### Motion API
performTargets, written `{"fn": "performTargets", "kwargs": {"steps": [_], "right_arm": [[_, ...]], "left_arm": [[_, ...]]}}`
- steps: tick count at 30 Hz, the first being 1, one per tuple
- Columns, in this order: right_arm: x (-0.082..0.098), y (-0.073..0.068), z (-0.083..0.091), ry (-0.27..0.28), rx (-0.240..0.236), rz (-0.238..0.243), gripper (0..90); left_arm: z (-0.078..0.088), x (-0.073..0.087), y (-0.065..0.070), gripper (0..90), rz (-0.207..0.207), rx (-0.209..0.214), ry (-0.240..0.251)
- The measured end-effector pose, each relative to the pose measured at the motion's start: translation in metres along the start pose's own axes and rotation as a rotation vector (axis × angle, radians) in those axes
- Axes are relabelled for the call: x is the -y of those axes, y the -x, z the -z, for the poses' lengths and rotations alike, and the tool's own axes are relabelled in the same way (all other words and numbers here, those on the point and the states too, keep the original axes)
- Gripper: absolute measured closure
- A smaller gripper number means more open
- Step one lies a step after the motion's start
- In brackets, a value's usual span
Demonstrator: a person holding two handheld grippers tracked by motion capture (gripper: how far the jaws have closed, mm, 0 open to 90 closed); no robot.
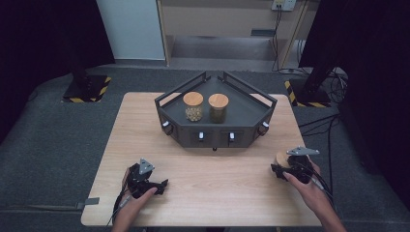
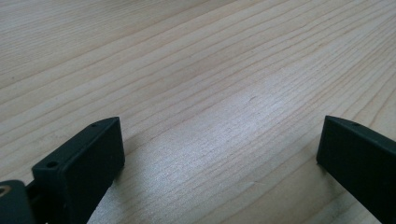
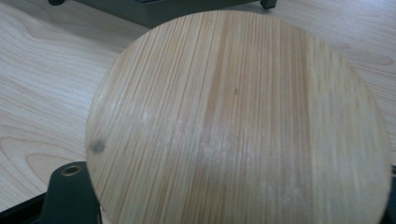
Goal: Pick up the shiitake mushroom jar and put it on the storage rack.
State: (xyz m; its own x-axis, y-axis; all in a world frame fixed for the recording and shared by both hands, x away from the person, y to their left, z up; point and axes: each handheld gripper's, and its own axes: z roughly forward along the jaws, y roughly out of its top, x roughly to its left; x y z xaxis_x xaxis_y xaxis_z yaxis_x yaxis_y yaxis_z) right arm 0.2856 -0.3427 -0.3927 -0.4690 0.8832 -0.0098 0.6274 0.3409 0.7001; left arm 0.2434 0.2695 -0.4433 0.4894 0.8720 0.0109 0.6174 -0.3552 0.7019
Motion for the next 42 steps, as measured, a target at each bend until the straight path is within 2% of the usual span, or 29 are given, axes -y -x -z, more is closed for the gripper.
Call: {"fn": "performTargets", "kwargs": {"steps": [17,42], "right_arm": [[-0.014,-0.009,0.012,-0.018,-0.004,0.038,25.7],[-0.036,-0.007,0.033,-0.016,-0.003,0.06,25.7]], "left_arm": [[0.0,0.0,0.0,0.0,0.0,0.0,0.0],[0.0,0.0,0.0,0.0,0.0,0.0,0.0]]}}
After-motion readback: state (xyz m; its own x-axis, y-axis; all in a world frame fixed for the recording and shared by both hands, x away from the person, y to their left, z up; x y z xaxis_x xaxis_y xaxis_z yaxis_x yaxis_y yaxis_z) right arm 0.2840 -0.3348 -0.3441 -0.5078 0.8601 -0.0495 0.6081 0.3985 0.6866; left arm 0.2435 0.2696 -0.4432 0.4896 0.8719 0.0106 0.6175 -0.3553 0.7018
